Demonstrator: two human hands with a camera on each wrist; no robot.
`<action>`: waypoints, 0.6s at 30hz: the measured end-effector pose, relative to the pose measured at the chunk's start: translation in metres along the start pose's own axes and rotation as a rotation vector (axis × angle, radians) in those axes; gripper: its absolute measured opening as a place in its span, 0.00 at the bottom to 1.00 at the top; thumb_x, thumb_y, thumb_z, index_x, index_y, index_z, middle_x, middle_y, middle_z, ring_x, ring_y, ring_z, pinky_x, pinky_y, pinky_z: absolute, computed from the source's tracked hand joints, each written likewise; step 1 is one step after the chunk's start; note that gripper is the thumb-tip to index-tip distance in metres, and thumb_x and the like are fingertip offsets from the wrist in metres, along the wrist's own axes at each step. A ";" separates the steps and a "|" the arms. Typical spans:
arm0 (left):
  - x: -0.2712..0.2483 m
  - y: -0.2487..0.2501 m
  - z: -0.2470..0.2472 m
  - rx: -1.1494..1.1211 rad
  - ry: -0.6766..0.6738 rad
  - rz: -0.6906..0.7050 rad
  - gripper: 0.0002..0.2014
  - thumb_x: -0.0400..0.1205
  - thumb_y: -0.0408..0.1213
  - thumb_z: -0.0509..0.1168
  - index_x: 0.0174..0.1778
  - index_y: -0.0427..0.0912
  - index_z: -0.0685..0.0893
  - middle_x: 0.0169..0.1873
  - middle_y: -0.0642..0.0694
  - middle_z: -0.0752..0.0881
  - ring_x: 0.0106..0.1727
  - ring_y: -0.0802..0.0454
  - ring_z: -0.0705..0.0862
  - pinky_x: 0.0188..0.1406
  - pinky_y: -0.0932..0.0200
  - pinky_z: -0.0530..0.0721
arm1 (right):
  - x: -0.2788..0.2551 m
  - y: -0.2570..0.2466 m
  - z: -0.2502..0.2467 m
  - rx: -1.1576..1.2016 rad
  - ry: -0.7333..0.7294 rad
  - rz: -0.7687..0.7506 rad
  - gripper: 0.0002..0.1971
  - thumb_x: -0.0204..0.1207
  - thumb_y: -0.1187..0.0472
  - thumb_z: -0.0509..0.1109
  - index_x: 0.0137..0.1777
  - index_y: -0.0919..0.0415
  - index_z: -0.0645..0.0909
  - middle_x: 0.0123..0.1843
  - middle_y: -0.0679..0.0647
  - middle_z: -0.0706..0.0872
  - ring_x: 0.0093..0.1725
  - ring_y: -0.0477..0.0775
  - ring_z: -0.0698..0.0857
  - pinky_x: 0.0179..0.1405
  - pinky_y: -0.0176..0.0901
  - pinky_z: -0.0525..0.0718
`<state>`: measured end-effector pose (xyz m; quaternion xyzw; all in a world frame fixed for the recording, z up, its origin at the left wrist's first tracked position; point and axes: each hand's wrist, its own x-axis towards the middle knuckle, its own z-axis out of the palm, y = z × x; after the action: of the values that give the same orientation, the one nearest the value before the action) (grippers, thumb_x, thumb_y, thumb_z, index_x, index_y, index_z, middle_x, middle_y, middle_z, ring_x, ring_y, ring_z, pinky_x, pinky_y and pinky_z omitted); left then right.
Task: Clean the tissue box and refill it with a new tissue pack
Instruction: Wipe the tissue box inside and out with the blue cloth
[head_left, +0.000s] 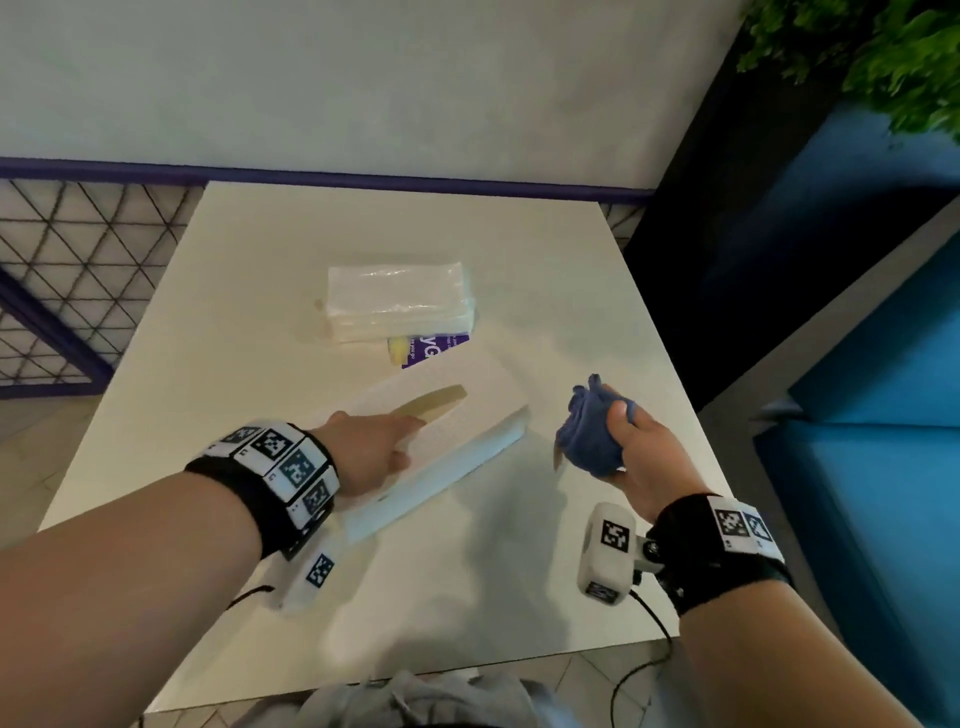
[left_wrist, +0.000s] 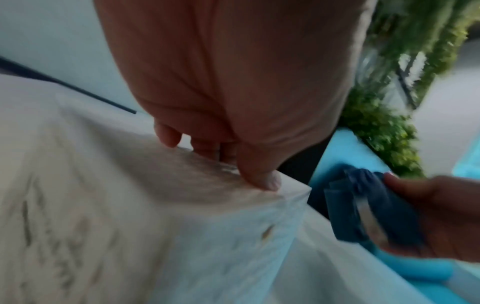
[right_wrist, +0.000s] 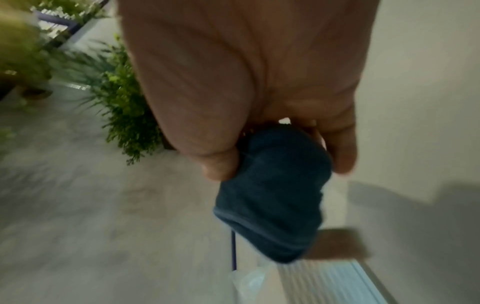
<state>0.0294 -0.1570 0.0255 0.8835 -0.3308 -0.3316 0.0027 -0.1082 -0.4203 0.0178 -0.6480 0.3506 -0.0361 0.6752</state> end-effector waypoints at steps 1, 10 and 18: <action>0.002 -0.003 -0.003 -0.068 0.020 -0.011 0.25 0.87 0.43 0.54 0.81 0.59 0.59 0.68 0.52 0.80 0.64 0.44 0.78 0.63 0.52 0.72 | 0.002 0.002 -0.003 0.041 -0.030 -0.044 0.17 0.86 0.51 0.57 0.71 0.48 0.78 0.67 0.51 0.85 0.63 0.50 0.85 0.63 0.52 0.83; -0.015 0.003 -0.051 -0.441 0.335 0.049 0.23 0.88 0.47 0.51 0.81 0.53 0.61 0.51 0.52 0.79 0.56 0.50 0.79 0.56 0.57 0.73 | -0.026 -0.068 0.025 0.182 -0.341 -0.350 0.17 0.82 0.48 0.57 0.66 0.44 0.80 0.75 0.35 0.75 0.74 0.35 0.74 0.77 0.46 0.70; -0.019 0.033 -0.072 -0.813 0.470 0.179 0.14 0.86 0.27 0.56 0.68 0.34 0.74 0.59 0.47 0.79 0.57 0.57 0.81 0.53 0.75 0.75 | -0.045 -0.078 0.120 -0.908 -0.363 -0.585 0.30 0.85 0.42 0.47 0.82 0.37 0.36 0.85 0.35 0.38 0.84 0.58 0.31 0.82 0.64 0.35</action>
<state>0.0418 -0.1873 0.1003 0.8299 -0.2395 -0.2240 0.4514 -0.0479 -0.3084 0.0973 -0.9392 0.0152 0.0446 0.3402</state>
